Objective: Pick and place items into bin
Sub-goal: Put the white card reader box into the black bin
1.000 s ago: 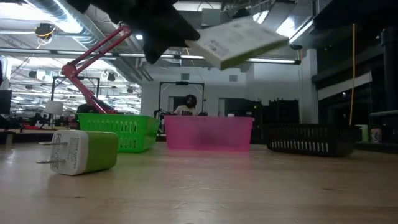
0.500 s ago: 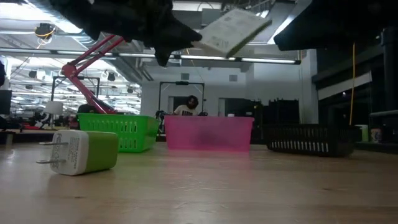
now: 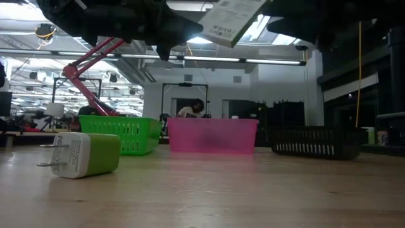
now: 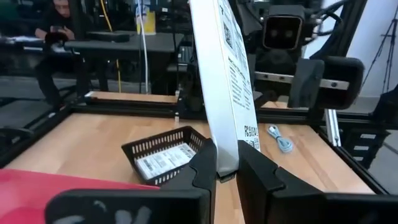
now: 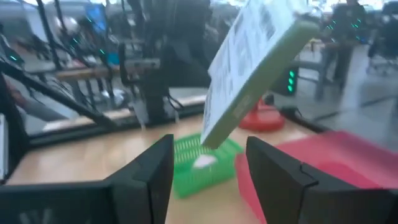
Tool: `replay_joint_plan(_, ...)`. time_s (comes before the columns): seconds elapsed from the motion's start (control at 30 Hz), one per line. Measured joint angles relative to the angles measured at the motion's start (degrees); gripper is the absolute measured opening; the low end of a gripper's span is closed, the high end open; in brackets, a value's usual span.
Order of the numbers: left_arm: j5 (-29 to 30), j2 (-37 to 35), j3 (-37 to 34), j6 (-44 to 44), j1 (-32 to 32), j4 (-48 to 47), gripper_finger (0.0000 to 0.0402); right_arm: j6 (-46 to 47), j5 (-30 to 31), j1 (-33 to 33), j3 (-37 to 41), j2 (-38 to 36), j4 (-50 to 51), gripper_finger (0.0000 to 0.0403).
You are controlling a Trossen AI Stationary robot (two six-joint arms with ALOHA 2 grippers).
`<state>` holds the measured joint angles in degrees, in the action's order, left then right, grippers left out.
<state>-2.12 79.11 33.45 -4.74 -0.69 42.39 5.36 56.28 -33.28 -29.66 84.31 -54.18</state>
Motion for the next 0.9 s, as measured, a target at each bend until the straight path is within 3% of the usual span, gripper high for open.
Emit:
replay_joint_plan(0.13, 0.0, 0.0, 0.0, 1.2, 0.0, 1.1, 0.0033, -3.5, -4.9, 2.9, 2.5, 0.0, -8.3, 0.0184)
replay_joint_plan(0.6, -0.4, 0.0, 0.0, 3.0, 0.7, 2.5, 0.0033, -4.9, -17.4, 10.8, 2.8, 0.0, -12.6, 0.0184)
replay_joint_plan(0.9, -0.2, 0.0, 0.0, 3.5, 1.6, 2.9, 0.0033, -6.7, -19.0, 11.7, 2.8, 0.0, -15.2, 0.0173)
